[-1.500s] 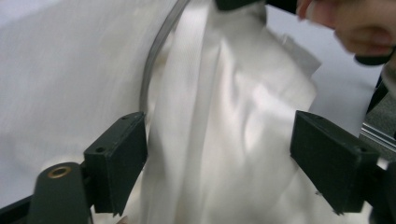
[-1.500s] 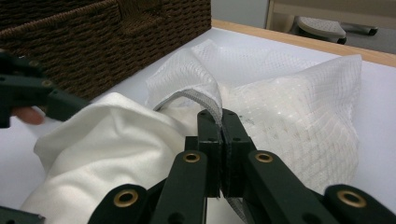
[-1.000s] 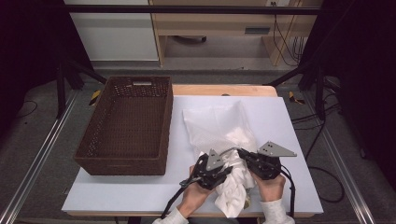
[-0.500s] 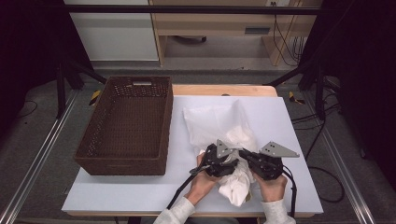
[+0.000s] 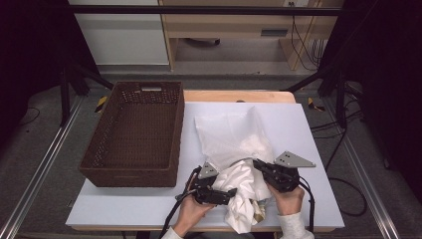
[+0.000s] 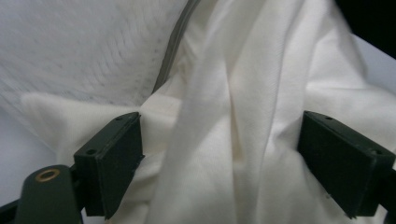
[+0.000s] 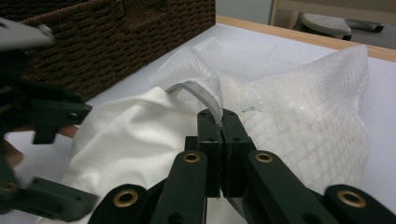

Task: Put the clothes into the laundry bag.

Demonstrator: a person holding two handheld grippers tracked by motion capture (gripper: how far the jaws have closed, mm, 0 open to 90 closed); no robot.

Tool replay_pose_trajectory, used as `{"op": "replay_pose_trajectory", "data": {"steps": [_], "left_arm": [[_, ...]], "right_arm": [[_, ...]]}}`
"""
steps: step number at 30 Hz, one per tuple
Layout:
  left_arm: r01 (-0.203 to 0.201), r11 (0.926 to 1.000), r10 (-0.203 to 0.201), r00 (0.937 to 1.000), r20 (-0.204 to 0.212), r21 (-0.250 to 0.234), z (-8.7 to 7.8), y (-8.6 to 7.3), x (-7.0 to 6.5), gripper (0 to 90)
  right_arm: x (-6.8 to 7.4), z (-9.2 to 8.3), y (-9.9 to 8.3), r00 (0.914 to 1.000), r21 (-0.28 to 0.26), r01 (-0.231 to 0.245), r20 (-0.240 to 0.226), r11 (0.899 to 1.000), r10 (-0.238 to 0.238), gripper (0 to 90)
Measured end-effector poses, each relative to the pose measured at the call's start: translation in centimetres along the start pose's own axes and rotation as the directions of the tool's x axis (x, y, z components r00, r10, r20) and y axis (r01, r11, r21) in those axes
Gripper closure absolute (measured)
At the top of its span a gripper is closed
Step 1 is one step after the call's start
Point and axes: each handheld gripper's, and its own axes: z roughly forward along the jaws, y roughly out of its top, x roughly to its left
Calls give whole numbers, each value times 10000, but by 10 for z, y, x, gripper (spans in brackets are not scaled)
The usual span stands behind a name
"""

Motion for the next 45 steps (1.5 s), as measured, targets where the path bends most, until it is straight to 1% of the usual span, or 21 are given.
{"op": "replay_pose_trajectory", "data": {"steps": [2,4,6,8,11,13,16,18,20,21,23,24,26,27,29,31,32,34,38,43,45], "left_arm": [[251,9996,-252,9996,111,89,5,0,1,180],[102,9996,-102,9999,4,279,5,3,-4,323],[-409,9980,420,9989,-227,472,0,8,-15,574],[-846,9953,866,9953,-434,463,-5,14,-25,690],[-1406,9899,1406,9901,-21,-150,-19,34,-43,764],[-1915,9809,1911,9815,-145,-352,-22,47,-54,771],[-2451,9695,2447,9691,-314,-82,-10,65,-67,771],[-2599,9641,2626,9636,-503,535,9,70,-69,764],[-2754,9547,2877,9510,-1136,1124,35,70,-62,747],[-2595,9575,2743,9543,-1185,1261,45,68,-55,735],[-1881,9777,1950,9782,-719,930,57,67,-41,711],[-1704,9819,1748,9833,-498,822,58,67,-37,708],[-2100,9750,2139,9755,-515,730,58,67,-38,695],[-2374,9693,2411,9687,-594,640,56,65,-39,683],[-2189,9749,2208,9742,-475,411,52,64,-41,610],[-1973,9800,1977,9801,-142,275,45,64,-43,440],[-2012,9790,2018,9793,-160,321,41,64,-45,345],[-2119,9766,2129,9767,-254,378,34,65,-49,252],[-2516,9675,2524,9668,-390,236,5,67,-56,188],[-2642,9645,2642,9633,-483,61,-33,58,-51,154],[-2528,9674,2517,9662,-563,-133,-47,50,-46,153]], "right_arm": [[0,1,0,10000,33,-68,-3,10000,68,889],[0,2,-1,10000,54,-50,-27,10000,50,889],[1,2,-1,10000,85,-65,-21,9999,66,889],[1,2,-1,10000,65,-23,-35,10000,23,889],[0,1,0,9999,22,-117,-114,9999,117,889],[0,1,0,9996,-97,-161,-229,9998,159,889],[1,-1,1,9993,-256,-255,-288,9993,248,889],[1,-5,3,9993,-413,-247,-282,9988,235,889],[1,-8,4,9992,-569,-260,-319,9980,242,889],[1,-10,5,9989,-621,-286,-375,9977,263,889],[2,-11,6,9991,-645,-220,-383,9977,195,889],[2,-11,6,9993,-618,-195,-344,9979,174,889],[1,-9,5,9995,-522,-204,-265,9984,190,889],[-1,-9,4,9993,-517,-244,-300,9984,228,889],[-2,-8,3,9993,-454,-316,-234,9985,306,889],[-2,-8,2,9994,-462,-303,-197,9985,294,888],[-3,-8,2,9994,-470,-305,-185,9984,296,887],[-3,-8,2,9994,-494,-316,-164,9983,309,887],[-5,-11,2,9994,-531,-315,-129,9981,309,885],[-6,-11,2,9995,-507,-310,-124,9982,304,885],[-6,-11,2,9994,-453,-311,-135,9985,305,884]]}}
